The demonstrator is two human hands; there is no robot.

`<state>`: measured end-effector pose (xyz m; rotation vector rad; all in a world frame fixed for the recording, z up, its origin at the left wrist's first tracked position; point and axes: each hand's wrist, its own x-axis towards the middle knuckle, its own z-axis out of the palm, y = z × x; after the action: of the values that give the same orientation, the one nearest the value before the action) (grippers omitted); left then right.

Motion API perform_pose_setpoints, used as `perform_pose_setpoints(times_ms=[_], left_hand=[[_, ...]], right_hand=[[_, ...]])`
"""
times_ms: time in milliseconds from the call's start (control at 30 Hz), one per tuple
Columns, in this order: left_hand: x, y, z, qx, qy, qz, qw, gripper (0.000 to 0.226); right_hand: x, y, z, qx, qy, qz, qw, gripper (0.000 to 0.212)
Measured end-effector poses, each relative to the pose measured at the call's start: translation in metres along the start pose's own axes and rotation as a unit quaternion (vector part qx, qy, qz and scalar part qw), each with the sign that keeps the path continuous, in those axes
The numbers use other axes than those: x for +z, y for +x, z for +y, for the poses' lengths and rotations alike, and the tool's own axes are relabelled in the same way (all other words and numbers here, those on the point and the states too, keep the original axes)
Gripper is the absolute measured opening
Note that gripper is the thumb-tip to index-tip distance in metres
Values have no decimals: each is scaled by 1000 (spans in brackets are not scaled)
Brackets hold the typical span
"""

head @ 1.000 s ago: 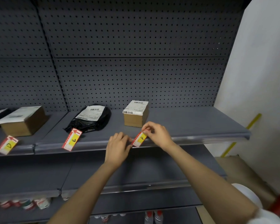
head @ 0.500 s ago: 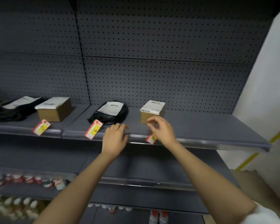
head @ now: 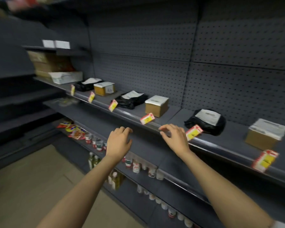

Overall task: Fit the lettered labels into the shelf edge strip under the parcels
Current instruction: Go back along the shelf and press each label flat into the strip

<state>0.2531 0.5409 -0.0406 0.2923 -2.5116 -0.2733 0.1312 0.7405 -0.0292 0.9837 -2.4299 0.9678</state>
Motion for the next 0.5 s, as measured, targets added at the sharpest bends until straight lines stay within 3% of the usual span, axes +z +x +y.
perform_pose_setpoints(times_ms=[267,500], left_hand=[[-73,-5,-181,-57,69,14,996,27],[-90,2,-298,-126,112,-2,986,26]], right_hand=[[139,59,-134,-31,70,-65,995,12],[238,94,-196,-50,74,-133,987,12]])
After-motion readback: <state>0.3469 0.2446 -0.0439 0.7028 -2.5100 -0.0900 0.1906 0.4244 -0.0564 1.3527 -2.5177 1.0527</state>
